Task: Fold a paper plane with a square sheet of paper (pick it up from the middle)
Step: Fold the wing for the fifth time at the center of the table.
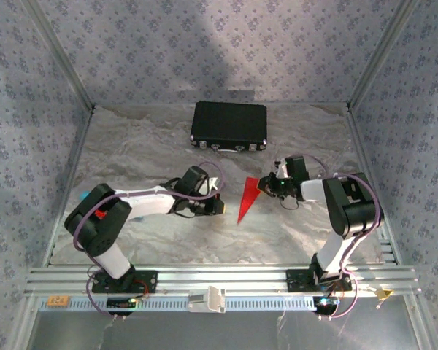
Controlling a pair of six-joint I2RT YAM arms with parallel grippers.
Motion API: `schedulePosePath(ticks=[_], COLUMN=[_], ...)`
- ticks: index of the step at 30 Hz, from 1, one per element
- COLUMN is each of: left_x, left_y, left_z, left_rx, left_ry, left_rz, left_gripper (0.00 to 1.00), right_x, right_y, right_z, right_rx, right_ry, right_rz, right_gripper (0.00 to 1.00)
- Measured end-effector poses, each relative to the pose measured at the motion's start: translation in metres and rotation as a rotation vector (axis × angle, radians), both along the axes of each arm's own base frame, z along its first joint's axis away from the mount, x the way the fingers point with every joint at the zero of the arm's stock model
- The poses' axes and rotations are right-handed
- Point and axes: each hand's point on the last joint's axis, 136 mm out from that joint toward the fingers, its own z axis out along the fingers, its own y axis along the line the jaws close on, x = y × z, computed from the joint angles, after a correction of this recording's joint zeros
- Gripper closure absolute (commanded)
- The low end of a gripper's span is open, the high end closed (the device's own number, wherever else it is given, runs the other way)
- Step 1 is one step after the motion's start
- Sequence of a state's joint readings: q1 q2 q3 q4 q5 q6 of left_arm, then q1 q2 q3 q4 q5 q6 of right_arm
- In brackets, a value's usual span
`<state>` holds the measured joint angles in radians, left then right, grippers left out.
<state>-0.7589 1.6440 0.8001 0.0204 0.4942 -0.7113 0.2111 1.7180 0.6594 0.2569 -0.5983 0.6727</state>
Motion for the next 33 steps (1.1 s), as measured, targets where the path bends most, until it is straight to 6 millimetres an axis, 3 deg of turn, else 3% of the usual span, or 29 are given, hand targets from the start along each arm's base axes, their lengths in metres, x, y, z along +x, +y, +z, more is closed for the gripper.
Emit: schedulePosePath(ticks=[6, 13, 21, 29, 33], left_x=[0.014, 0.005, -0.001, 0.001, 0.0], left_y=[-0.027, -0.056, -0.062, -0.07, -0.069], left_z=[0.025, 0.013, -0.007, -0.002, -0.008], left_rx=[-0.066, -0.067, -0.034, -0.056, -0.046], left_ry=[-0.03, 0.01, 0.053, 0.058, 0.071], left_rz=[-0.033, -0.105, -0.127, -0.145, -0.147], left_gripper=[1.0, 1.0, 1.0, 1.0, 1.0], right_x=[-0.024, -0.041, -0.044, -0.044, -0.044], right_y=[0.019, 0.034, 0.034, 0.033, 0.033], right_z=[0.0, 0.003, 0.0, -0.001, -0.001], right_rx=[0.001, -0.016, -0.023, -0.028, -0.027], right_ry=[0.018, 0.018, 0.027, 0.027, 0.029], right_rz=[0.034, 0.047, 0.031, 0.024, 0.021], right_gripper=[0.94, 0.94, 0.94, 0.94, 0.94])
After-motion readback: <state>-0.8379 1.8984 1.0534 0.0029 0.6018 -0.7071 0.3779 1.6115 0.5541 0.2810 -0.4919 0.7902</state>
